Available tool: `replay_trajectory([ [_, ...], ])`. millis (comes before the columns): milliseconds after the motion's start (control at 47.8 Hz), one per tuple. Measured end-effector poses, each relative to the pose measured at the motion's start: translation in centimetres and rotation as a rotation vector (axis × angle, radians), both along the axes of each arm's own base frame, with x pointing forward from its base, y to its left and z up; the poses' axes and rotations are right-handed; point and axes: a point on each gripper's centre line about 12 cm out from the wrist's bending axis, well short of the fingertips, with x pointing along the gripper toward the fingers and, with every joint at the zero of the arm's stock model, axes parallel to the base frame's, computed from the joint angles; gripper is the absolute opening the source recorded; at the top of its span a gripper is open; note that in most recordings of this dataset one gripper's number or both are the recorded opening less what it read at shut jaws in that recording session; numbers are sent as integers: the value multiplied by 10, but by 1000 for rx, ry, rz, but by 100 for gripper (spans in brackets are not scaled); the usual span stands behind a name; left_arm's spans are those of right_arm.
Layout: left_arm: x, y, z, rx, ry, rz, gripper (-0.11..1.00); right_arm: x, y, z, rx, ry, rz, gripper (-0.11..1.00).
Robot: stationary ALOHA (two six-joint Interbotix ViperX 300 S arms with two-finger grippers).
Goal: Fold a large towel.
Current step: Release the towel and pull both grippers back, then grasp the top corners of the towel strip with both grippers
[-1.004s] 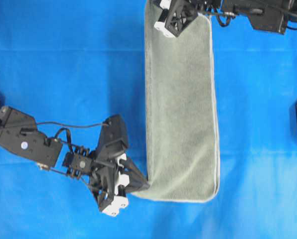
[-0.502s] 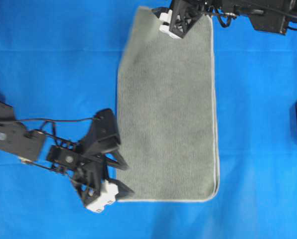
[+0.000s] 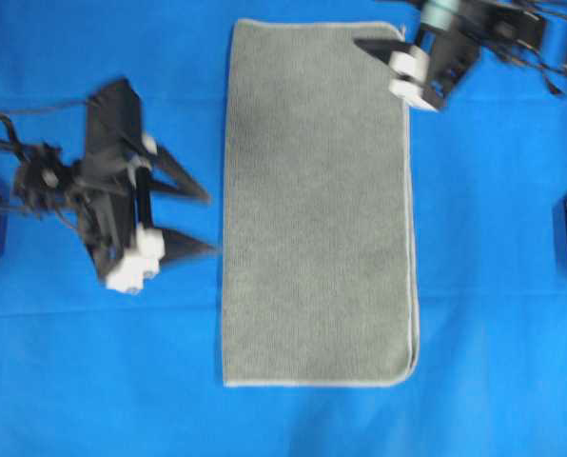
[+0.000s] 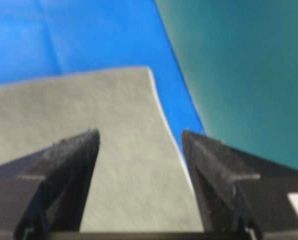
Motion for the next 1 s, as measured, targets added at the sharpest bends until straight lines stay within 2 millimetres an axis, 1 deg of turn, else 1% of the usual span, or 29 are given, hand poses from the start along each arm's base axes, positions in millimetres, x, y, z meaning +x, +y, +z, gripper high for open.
replay_trajectory([
  [84, -9, 20, 8, 98, -68, 20, 80, -19, 14, 9, 2, -105, 27, 65],
  [125, -14, 32, 12, 156, -98, 34, 80, -28, 19, 10, 8, -145, 34, 65],
  [230, -24, 51, 16, 240, -132, 73, 79, -50, 29, 4, 40, -204, 28, 65],
  [314, -28, 71, 13, 273, -131, 132, 79, -60, 22, -2, 75, -215, -26, 65],
  [397, -28, 95, 2, 278, -103, 205, 79, -64, 7, -12, 113, -201, -101, 65],
  [460, -26, 112, -9, 275, -73, 253, 79, -64, -6, -25, 139, -165, -151, 65],
  [523, -22, 129, -27, 265, -25, 294, 79, -62, -17, -38, 161, -123, -188, 65],
  [627, -15, 155, -53, 251, 37, 351, 79, -53, -44, -64, 206, -37, -258, 65],
  [711, -6, 172, -72, 241, 70, 380, 79, -46, -62, -82, 237, 14, -295, 65],
  [899, 19, 200, -108, 224, 124, 406, 79, -26, -97, -130, 304, 130, -346, 65],
  [1004, 30, 214, -129, 215, 152, 416, 78, -18, -111, -151, 326, 170, -359, 65],
])
